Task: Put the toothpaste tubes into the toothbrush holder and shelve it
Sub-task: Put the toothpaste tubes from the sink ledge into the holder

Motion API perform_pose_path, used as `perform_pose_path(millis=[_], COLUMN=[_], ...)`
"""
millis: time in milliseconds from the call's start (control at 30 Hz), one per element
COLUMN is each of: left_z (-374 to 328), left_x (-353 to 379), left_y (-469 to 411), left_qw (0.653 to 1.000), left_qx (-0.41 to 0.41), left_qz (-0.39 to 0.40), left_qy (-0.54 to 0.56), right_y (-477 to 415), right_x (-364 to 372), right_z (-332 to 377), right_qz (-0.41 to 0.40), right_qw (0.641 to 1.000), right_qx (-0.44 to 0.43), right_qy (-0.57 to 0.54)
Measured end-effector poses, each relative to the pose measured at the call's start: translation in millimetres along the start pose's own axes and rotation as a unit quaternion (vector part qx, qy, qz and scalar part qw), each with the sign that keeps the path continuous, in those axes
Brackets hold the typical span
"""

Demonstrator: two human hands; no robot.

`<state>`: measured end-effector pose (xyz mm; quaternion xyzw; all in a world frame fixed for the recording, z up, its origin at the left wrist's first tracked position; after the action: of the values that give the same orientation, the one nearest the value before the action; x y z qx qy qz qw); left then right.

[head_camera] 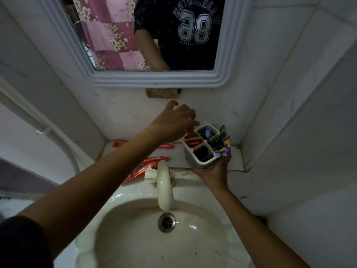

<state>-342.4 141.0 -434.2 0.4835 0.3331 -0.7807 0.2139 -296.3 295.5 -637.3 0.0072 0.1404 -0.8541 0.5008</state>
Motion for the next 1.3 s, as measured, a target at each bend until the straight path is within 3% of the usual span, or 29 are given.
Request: perform_pose_path(millis=[133,267,367,500,633,733,933,1033,1200,1300], left_z=[31.1,44.7,47.0,45.0,41.2,46.4,67.5,55.2,12.4,5.0], left_x=[16.1,81.8,115.0,135.9,132.8,110.1,21.0,-33.2,-56.5,-44.7], left_y=[23.1,71.3,93.5,102.5,97.3,91.7,84.5,71.3,30.6,17.0], left_qw=[0.979,0.953,0.941,0.940,0.958,0.962,0.947,0.950,0.975,0.979], left_qx=[-0.179,-0.285,-0.293,-0.234,-0.205,-0.229,-0.308,-0.280,-0.183,-0.174], left_qz=[-0.058,0.077,0.169,0.247,0.201,0.150,0.007,-0.068,-0.029,-0.011], left_qy=[0.080,0.073,0.033,-0.020,-0.024,0.016,0.094,0.119,0.124,0.103], right_y=[1.5,0.5,-0.8,0.9,2.7,1.8,2.3,4.3,3.0,1.8], right_x=[-1.7,-1.2,-2.2,-6.1,-6.2,-6.5,-6.8,-5.2,-2.9,-2.5], right_z=[11.3,11.2,14.7,29.0,33.8,31.9,26.6,19.6,10.7,7.3], right_qz=[0.000,-0.008,-0.019,-0.019,-0.016,-0.024,-0.020,-0.006,0.016,0.008], right_qw=[1.000,0.999,0.998,0.997,0.997,0.997,0.998,0.999,0.999,0.999], right_qx=[-0.024,-0.035,-0.047,-0.065,-0.067,-0.065,-0.051,-0.032,-0.004,0.009], right_qy=[-0.005,-0.013,-0.023,-0.030,-0.027,-0.021,-0.016,0.012,0.031,0.036])
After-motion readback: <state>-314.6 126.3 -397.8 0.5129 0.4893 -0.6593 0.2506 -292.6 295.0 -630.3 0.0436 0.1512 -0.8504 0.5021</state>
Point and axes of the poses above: each hand's wrist, its own y-axis away from the middle knuckle, its own x-axis out of the palm, z = x × y, the point moved 5 cm from there along -y, towards the middle knuckle, and after that the axes turned 15 degrees about -z, right-handed, at the moved point
